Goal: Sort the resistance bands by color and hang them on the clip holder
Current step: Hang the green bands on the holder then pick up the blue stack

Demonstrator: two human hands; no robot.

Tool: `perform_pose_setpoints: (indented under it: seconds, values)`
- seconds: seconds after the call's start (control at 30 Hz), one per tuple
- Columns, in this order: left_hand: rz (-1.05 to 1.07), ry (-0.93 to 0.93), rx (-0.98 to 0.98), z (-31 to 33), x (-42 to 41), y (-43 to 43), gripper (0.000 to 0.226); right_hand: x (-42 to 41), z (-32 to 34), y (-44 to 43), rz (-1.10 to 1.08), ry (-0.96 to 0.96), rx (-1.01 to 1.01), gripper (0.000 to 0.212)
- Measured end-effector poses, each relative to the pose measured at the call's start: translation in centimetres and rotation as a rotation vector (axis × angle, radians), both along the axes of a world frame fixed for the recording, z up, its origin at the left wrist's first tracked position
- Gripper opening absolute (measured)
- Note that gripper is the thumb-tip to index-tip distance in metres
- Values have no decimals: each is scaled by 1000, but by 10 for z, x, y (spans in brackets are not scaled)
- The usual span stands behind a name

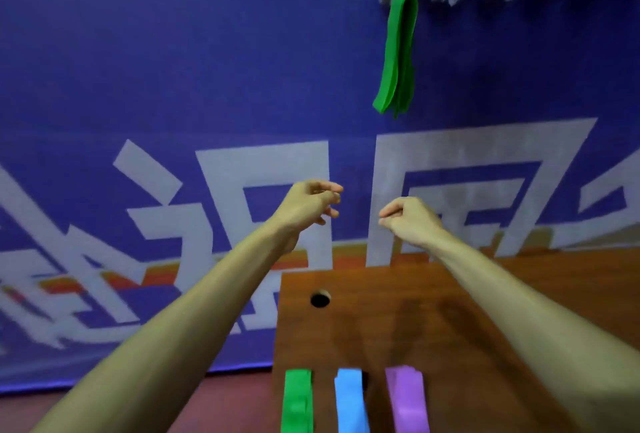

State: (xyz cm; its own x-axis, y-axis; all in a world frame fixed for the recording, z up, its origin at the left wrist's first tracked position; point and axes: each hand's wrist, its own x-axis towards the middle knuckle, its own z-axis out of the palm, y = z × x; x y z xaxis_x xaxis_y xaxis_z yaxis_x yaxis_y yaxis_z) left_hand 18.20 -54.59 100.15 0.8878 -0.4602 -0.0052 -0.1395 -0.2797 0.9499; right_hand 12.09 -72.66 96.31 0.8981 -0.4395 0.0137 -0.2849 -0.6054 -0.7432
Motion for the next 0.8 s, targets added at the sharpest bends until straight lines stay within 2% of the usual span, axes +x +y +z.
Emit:
perform_pose_setpoints:
  seconds: [0.3,0.5,0.73,0.8]
  values:
    - [29,216,145,-144,-12,65,13,-7,-128,65,38,204,209,14]
    - [4,323,354,-238,-21,103,9,-20,-206,99,83,335,297,10]
    - [61,479,495,-326,-34,116,23,-31,-254,110,106,424,316,11]
    - [109,508,507,-344,-37,111,14,-34,-259,107,99,444,313,11]
